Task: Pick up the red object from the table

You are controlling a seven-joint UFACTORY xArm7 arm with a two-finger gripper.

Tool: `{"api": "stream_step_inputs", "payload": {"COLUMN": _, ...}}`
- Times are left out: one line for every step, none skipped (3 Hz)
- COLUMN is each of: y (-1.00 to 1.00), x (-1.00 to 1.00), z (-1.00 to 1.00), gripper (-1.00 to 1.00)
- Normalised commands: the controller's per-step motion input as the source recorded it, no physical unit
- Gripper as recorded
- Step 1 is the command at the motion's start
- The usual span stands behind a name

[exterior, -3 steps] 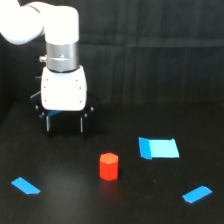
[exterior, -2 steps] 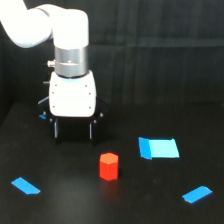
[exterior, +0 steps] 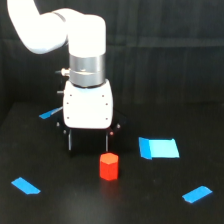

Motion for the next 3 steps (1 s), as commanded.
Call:
{"api": "stream_step_inputs", "payload": {"y": -0.96, "x": 0.12, "z": -0.1, "gripper": 1.0}}
{"api": "stream_step_inputs", "payload": {"y": -0.71, "x": 0.09, "z": -0.16, "gripper": 0.86}}
{"api": "stream_step_inputs", "payload": {"y": -0.51, "x": 0.13, "z": -0.18, "gripper": 0.85}}
